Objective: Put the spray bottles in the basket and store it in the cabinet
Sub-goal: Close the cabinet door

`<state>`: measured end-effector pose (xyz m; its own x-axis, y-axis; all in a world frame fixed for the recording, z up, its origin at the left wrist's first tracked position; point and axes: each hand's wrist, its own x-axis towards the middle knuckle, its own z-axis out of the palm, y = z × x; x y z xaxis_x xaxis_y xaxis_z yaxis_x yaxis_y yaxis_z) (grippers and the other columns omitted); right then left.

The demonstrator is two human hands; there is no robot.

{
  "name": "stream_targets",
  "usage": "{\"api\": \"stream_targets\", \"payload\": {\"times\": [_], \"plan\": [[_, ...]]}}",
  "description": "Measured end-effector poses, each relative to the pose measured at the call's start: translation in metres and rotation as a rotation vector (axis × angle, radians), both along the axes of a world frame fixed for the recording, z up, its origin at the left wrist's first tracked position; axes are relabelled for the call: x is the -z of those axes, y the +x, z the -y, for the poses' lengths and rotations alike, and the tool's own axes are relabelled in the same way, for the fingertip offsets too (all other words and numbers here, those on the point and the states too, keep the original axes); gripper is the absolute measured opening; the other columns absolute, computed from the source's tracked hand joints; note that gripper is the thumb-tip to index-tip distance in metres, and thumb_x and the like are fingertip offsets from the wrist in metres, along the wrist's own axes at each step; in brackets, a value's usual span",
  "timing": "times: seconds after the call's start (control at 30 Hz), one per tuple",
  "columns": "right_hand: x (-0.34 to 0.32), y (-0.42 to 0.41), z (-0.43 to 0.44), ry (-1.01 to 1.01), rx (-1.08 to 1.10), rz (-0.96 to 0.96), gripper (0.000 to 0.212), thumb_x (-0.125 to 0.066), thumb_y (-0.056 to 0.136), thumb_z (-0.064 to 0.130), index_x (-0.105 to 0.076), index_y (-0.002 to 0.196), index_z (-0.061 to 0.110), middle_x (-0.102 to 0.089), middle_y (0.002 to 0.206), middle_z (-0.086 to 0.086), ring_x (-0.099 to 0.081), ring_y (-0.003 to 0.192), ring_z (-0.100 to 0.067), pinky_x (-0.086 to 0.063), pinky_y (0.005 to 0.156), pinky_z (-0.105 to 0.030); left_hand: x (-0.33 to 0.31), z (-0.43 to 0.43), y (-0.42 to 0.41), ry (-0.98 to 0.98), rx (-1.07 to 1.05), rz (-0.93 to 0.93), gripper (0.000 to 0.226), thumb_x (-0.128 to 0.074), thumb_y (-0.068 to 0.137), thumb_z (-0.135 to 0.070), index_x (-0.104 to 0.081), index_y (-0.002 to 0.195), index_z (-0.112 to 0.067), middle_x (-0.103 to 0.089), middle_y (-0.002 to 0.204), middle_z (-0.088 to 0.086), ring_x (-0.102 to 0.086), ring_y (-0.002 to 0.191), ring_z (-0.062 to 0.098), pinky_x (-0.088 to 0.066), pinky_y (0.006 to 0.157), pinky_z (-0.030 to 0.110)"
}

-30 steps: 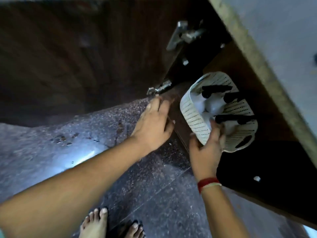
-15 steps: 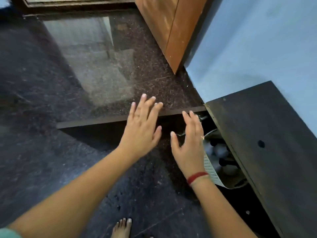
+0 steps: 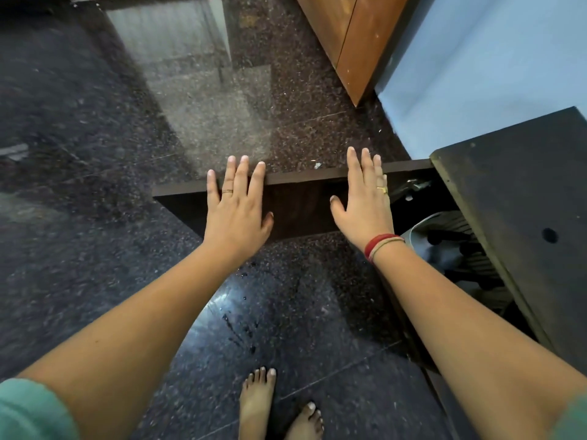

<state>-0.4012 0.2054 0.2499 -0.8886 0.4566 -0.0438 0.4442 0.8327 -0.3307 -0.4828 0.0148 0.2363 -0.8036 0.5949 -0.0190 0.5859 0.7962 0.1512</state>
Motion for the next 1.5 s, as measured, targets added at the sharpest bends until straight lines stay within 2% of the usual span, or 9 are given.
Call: {"api": "stream_targets", "payload": {"times": [0.47, 0.6, 0.77, 0.87, 1.0, 1.1, 1.2, 1.37, 1.5], "plan": [[0.004, -0.004, 0.003, 0.077, -0.002, 0.077, 0.080, -0.041, 0.084, 0.006, -0.001, 0.150, 0.027, 0.002, 0.160, -0.010, 0.007, 0.147, -0.031, -0.006, 0.117, -0.049, -0.001, 0.000, -0.001, -0.102, 0.031, -0.045, 0.079, -0.045, 0.087, -0.036, -0.003, 0.149, -0.012, -0.012, 0.157, 0.014, -0.001, 0.145, 0.032, 0.003, 0.114, 0.052], [0.000, -0.002, 0.000, 0.068, -0.021, 0.091, 0.075, -0.040, 0.086, 0.007, -0.007, 0.151, 0.027, -0.004, 0.160, -0.009, 0.003, 0.147, -0.031, -0.007, 0.118, -0.048, -0.002, 0.000, 0.004, -0.066, 0.004, -0.067, 0.059, -0.035, 0.096, -0.033, -0.017, 0.148, -0.011, -0.029, 0.152, 0.014, -0.021, 0.142, 0.032, -0.006, 0.114, 0.053], [-0.004, 0.012, 0.000, 0.005, -0.020, 0.080, 0.057, -0.035, 0.094, 0.016, -0.022, 0.148, 0.028, -0.013, 0.160, -0.007, -0.002, 0.148, -0.027, -0.004, 0.118, -0.046, -0.026, -0.002, 0.029, -0.143, -0.026, -0.036, 0.040, -0.030, 0.099, -0.027, -0.035, 0.133, -0.008, -0.054, 0.122, 0.012, -0.051, 0.113, 0.032, -0.032, 0.100, 0.049], [-0.005, 0.026, 0.004, -0.036, -0.011, 0.067, 0.050, -0.034, 0.095, 0.020, -0.030, 0.144, 0.027, -0.014, 0.160, -0.006, -0.001, 0.148, -0.024, -0.002, 0.118, -0.045, -0.045, -0.005, 0.055, -0.309, 0.018, 0.056, 0.027, -0.034, 0.095, -0.017, -0.035, 0.120, -0.009, -0.058, 0.111, 0.009, -0.059, 0.100, 0.029, -0.046, 0.080, 0.040], [-0.007, 0.053, 0.008, -0.107, -0.021, 0.053, 0.052, -0.030, 0.089, 0.023, -0.036, 0.141, 0.024, -0.013, 0.160, -0.003, 0.002, 0.148, -0.020, 0.002, 0.118, -0.041, -0.050, -0.008, 0.091, -0.434, 0.194, 0.171, 0.018, -0.040, 0.094, -0.013, -0.035, 0.111, -0.012, -0.061, 0.100, 0.001, -0.066, 0.087, 0.020, -0.038, 0.053, 0.028], [-0.008, 0.078, 0.009, -0.159, -0.010, 0.044, 0.052, -0.028, 0.090, 0.034, -0.040, 0.139, 0.021, -0.012, 0.160, -0.003, 0.002, 0.148, -0.018, 0.002, 0.118, -0.039, -0.049, -0.018, 0.117, -0.459, 0.319, 0.253, 0.029, -0.036, 0.100, -0.023, -0.034, 0.124, -0.006, -0.063, 0.109, 0.005, -0.065, 0.098, 0.024, -0.043, 0.062, 0.031], [-0.008, 0.106, 0.014, -0.090, -0.025, 0.080, 0.052, -0.035, 0.093, 0.039, -0.037, 0.141, 0.018, -0.007, 0.161, -0.004, 0.002, 0.148, -0.021, -0.001, 0.118, -0.040, -0.048, -0.033, 0.144, -0.425, 0.397, 0.438, 0.036, -0.033, 0.100, -0.035, -0.044, 0.116, -0.006, -0.061, 0.114, 0.012, -0.060, 0.106, 0.031, -0.046, 0.080, 0.037], [-0.010, 0.165, 0.022, -0.017, -0.006, 0.128, 0.060, -0.044, 0.090, 0.018, -0.027, 0.147, 0.023, -0.009, 0.161, -0.004, -0.001, 0.148, -0.023, -0.007, 0.118, -0.037, -0.040, -0.077, 0.188, -0.304, 0.375, 0.890, 0.040, -0.047, 0.093, -0.038, -0.058, 0.107, -0.003, -0.064, 0.110, 0.019, -0.059, 0.104, 0.037, -0.045, 0.081, 0.037], [-0.019, 0.207, -0.012, 0.215, 0.052, 0.176, 0.075, -0.062, 0.085, 0.027, -0.024, 0.149, 0.018, -0.018, 0.158, -0.011, -0.014, 0.146, -0.030, -0.011, 0.116, -0.042, -0.035, -0.120, 0.231, -0.231, 0.385, 0.947, 0.036, -0.042, 0.095, -0.030, -0.055, 0.113, -0.001, -0.063, 0.109, 0.022, -0.060, 0.100, 0.040, -0.047, 0.080, 0.039]]}}
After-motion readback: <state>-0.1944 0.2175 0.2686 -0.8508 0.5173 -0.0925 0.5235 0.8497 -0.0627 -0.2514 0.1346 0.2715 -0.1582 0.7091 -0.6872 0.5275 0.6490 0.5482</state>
